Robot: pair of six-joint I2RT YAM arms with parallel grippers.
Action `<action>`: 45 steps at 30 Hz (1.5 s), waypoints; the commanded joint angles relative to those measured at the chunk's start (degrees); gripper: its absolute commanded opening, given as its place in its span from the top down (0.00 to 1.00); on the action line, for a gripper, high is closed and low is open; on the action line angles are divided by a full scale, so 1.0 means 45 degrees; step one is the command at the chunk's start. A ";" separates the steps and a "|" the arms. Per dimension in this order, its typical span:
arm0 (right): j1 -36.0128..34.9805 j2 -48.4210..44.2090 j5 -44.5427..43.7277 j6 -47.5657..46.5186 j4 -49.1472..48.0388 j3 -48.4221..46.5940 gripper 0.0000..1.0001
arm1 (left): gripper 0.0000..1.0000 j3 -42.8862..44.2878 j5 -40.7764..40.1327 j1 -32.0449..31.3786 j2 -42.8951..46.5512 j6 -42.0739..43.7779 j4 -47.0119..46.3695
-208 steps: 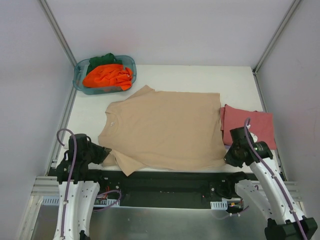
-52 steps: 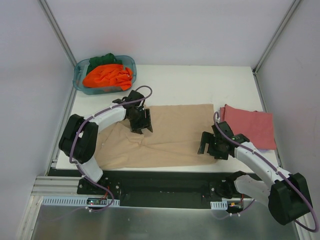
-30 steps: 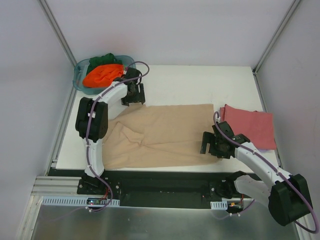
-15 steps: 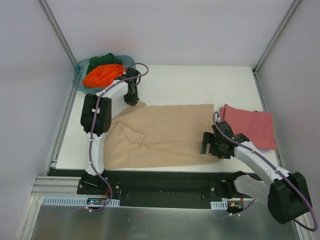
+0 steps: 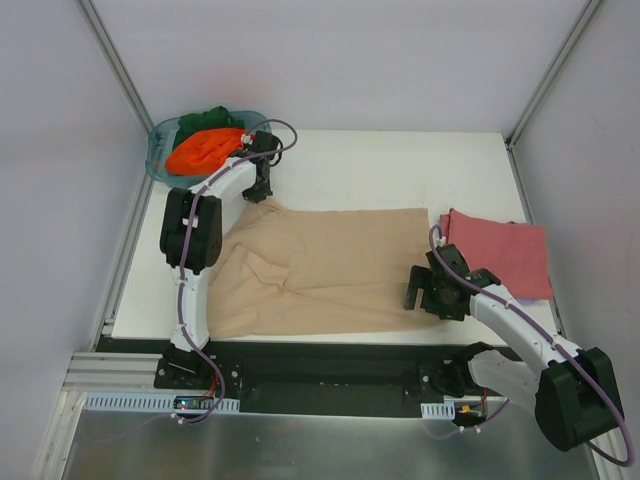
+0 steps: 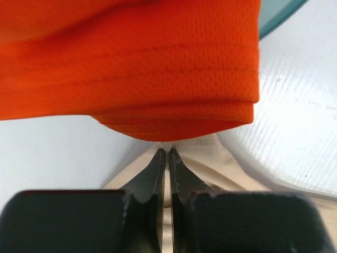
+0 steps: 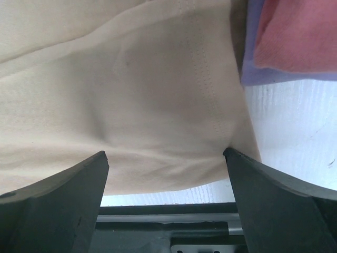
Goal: Fold and stack the t-shirts
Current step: Grap the side of the flattened tshirt furthest away from the robot with both arms
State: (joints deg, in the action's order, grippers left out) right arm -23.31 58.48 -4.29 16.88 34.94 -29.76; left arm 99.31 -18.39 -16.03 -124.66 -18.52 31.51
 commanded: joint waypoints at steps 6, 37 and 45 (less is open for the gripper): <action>0.0258 -0.0046 -0.0510 0.0095 0.0869 0.0012 0.04 | 1.00 0.0939 -0.0310 0.0262 0.0848 0.2510 -0.1491; 0.0258 -0.0865 -0.0061 -0.0119 0.0849 0.0246 0.04 | 1.00 -0.6220 0.0689 -0.2255 0.6935 0.1933 -0.3799; 0.0297 -0.1179 0.0407 -0.0451 0.0556 0.0383 0.04 | 1.00 -0.9017 0.2133 -0.2881 0.9848 -0.1954 -0.2217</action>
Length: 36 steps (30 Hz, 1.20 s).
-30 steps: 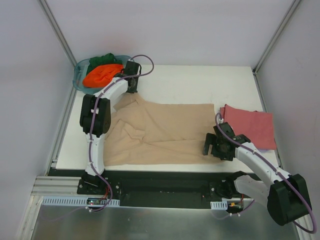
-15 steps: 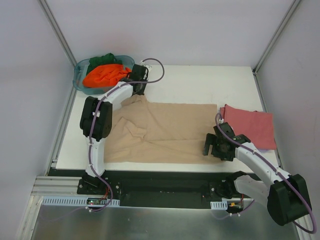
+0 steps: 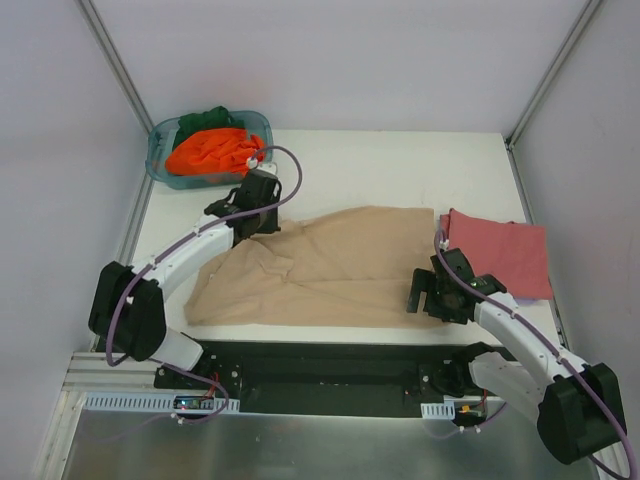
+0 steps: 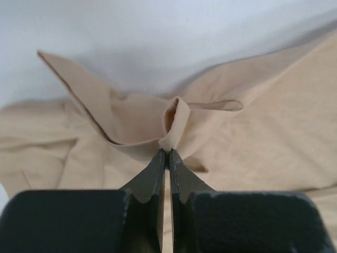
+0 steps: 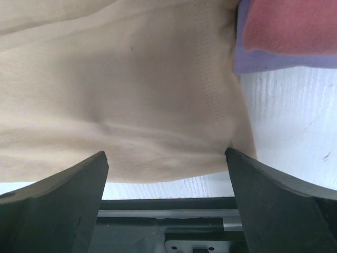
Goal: Fold and stack the t-shirts
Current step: Grap the side of the flattened tshirt furthest away from the robot with both arms
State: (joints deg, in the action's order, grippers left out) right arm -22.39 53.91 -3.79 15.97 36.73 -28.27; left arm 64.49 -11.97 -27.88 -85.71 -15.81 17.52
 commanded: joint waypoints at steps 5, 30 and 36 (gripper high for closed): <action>0.0093 0.0343 0.0354 -0.0306 0.0158 -0.0065 0.04 | 1.00 -0.3916 0.1016 -0.1303 0.2677 -0.5173 0.1048; 0.0074 0.0637 0.0452 -0.0365 0.0138 -0.0162 0.04 | 0.39 -0.6947 0.2577 0.3225 0.5572 -0.5119 -0.0119; 0.0093 0.0462 0.0335 -0.0326 0.0217 -0.0124 0.04 | 0.55 -0.6753 0.2875 0.3948 0.3425 -0.4827 -0.0845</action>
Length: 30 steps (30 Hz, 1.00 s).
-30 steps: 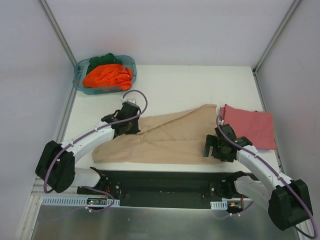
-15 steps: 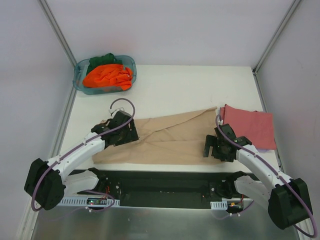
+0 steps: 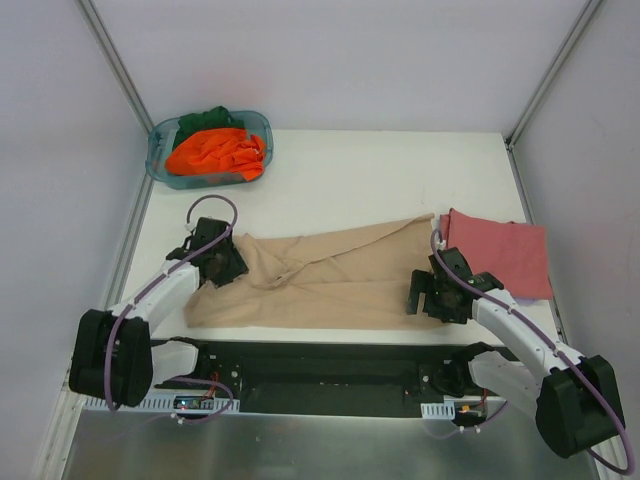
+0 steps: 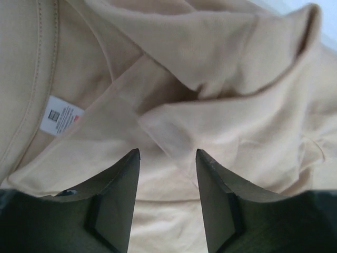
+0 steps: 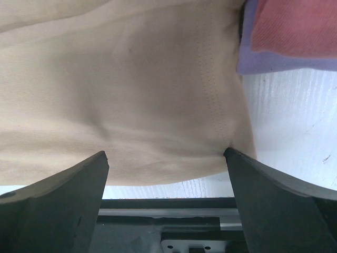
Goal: Fold and stack the t-shirts
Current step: Grap the side of the flattened tshirt furthest away from the robot with both arms
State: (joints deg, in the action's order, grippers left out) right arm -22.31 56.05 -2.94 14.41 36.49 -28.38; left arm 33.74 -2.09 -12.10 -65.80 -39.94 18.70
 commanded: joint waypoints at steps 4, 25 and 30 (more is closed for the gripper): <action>0.0054 -0.0093 0.0106 0.0078 0.0348 -0.0080 0.04 | 0.60 0.0315 0.0562 0.0599 -0.1666 0.0790 -0.1108; 0.0055 -0.0034 -0.0128 0.0273 0.0446 -0.0119 0.04 | 0.87 0.1370 0.1010 0.0599 -0.2527 0.1181 -0.1948; 0.0074 0.0063 -0.0225 0.0312 0.0465 -0.0158 0.04 | 1.00 0.1506 -0.0100 0.0599 -0.2252 0.1259 -0.1618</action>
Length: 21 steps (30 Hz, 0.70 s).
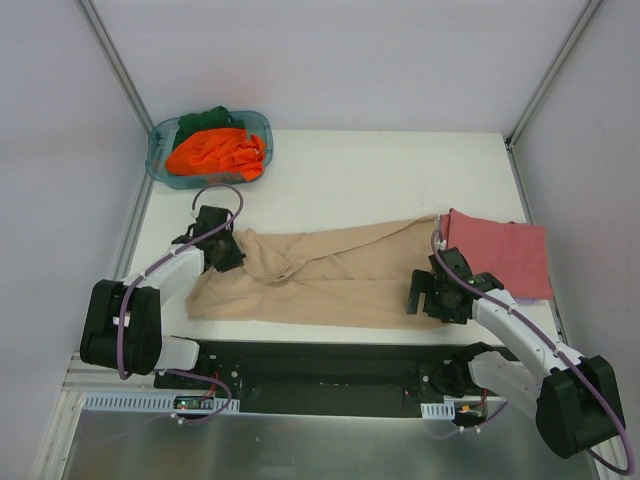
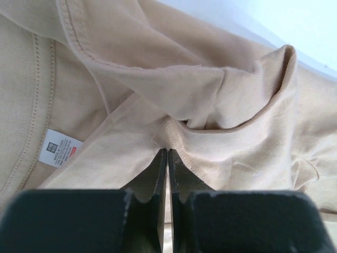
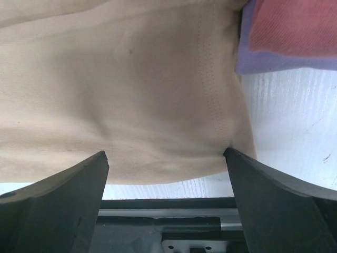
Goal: Fold and stack the t-shirts
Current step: Grap the side of the flattened tshirt furthest away from the robot with both arms
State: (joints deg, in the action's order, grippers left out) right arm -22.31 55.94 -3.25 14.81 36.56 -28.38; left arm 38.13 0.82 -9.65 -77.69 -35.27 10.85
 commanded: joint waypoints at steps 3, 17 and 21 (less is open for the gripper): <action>0.0074 0.0126 -0.0138 0.0225 0.0451 -0.0158 0.04 | 1.00 0.0706 -0.0613 0.0055 0.0312 0.0317 0.0167; 0.0171 0.1238 -0.0839 -0.0243 0.0314 -0.2147 0.04 | 1.00 0.5720 0.1361 0.0055 -0.2672 0.0103 0.0030; 0.0405 0.2448 -0.1309 -0.0439 0.0217 -0.3513 0.04 | 1.00 0.8122 0.1341 0.0055 -0.4587 0.0044 0.0400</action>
State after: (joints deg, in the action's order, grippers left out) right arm -21.67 63.29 -5.63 14.22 37.56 -37.85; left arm 65.87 5.80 -9.67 -92.36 -34.89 11.49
